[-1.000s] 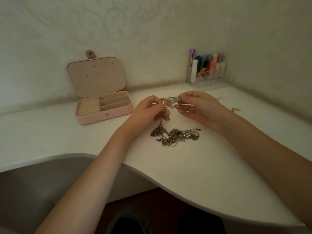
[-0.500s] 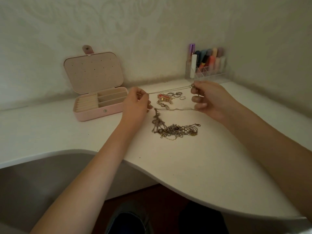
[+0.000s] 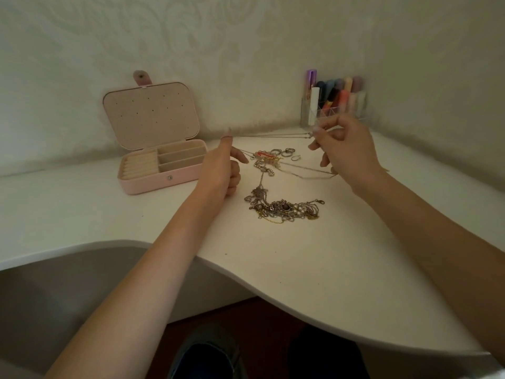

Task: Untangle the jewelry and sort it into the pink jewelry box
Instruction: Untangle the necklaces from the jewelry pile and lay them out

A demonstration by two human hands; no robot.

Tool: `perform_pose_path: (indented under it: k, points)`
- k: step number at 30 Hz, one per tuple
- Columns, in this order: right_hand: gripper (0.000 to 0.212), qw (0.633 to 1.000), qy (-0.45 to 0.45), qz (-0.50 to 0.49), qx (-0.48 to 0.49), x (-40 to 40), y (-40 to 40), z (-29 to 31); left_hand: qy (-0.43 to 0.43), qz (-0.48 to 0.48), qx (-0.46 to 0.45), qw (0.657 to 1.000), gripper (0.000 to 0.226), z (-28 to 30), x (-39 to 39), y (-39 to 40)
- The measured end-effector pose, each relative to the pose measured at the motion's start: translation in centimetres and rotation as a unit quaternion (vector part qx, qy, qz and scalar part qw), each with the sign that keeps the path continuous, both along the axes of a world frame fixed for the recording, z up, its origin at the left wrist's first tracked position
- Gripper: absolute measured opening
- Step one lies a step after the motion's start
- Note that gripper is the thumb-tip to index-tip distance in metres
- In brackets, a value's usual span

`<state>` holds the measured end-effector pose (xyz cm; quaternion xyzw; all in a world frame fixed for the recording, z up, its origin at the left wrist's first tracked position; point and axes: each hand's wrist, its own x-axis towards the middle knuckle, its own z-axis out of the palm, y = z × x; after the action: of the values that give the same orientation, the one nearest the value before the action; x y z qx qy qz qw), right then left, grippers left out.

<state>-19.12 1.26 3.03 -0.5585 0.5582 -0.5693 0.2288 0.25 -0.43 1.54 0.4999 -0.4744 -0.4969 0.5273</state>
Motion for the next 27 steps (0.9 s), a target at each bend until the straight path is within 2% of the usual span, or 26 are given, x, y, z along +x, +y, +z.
perform_pose_path:
  k: [3,5,9,11,23,27]
  points:
    - [0.011,1.0,0.007,0.001,0.012,-0.2,-0.1,0.0,-0.02,0.012,-0.013,1.0,0.057,-0.2,0.0,-0.2]
    - [0.01,1.0,0.001,0.013,0.008,-0.1,-0.1,0.0,0.001,0.006,-0.004,1.0,0.06,0.0,0.1,-0.2]
    - [0.009,0.999,-0.019,0.033,-0.018,0.2,0.0,0.1,0.114,-0.136,0.034,0.983,0.075,0.5,-0.1,0.5]
    - [0.01,0.999,-0.014,0.026,-0.023,0.0,-0.1,0.1,0.123,-0.17,0.056,0.976,0.08,0.6,-0.4,0.8]
    - [0.007,0.995,0.041,-0.046,-0.077,-0.7,-0.7,-0.4,-0.031,-0.018,0.01,0.999,0.064,0.1,-0.6,0.5]
    - [0.004,0.991,0.055,-0.078,-0.094,-1.0,-0.9,-0.6,-0.092,-0.018,-0.007,0.996,0.066,-0.1,-0.6,0.3]
